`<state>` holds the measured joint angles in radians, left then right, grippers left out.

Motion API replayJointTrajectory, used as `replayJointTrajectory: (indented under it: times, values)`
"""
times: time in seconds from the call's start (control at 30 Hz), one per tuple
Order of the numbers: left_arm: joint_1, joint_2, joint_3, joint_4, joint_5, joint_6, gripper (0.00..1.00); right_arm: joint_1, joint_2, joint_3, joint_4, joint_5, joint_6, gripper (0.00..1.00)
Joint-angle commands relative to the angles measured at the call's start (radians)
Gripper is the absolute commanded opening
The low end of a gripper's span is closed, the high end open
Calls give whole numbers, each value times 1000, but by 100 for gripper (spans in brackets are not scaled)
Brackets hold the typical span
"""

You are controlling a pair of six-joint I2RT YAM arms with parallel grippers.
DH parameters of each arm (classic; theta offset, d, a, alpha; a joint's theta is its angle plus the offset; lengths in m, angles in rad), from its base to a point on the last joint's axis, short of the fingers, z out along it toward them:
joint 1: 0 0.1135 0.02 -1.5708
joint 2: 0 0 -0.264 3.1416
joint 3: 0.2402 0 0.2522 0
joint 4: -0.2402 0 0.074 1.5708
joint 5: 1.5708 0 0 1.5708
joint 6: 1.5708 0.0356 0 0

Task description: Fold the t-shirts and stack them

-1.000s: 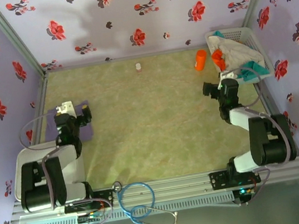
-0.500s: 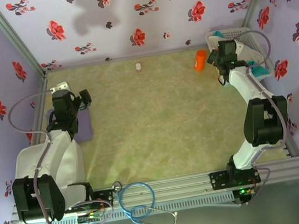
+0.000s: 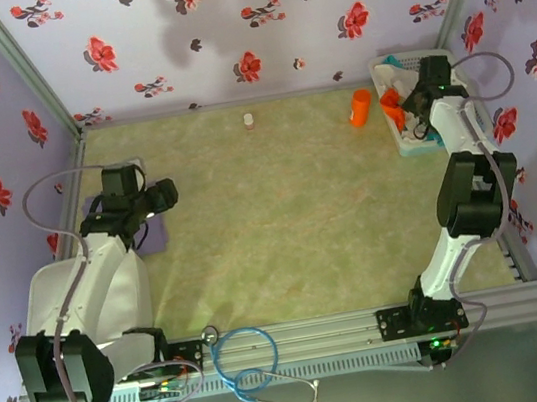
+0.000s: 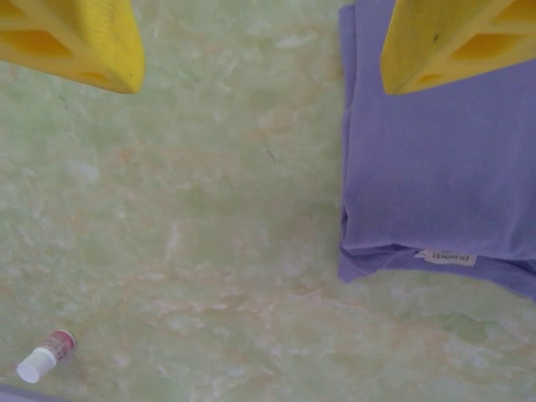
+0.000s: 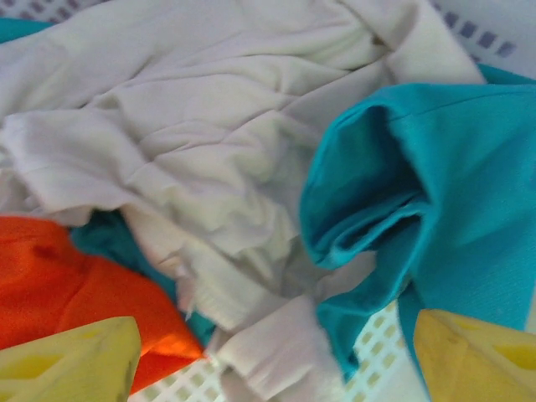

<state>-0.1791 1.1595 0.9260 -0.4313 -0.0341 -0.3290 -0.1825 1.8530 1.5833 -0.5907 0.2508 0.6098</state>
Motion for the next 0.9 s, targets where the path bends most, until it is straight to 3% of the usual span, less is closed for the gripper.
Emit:
replayJointTrajectory:
  times: [0.0,0.5,0.8,0.87]
  values:
    - [-8,-24,-20,-33,55,-14,70,-18,45,66,-86,31,-3,85]
    - [-14,24,-11,-8,105,-21,68,-38,85,72,-111,284,22,81]
    - [-14,29,-16,-15,120,-33,67,-55,186,139,-127,290,39,69]
    - [-15,31,-18,-15,120,-35,68,-55,190,137,-109,273,38,57]
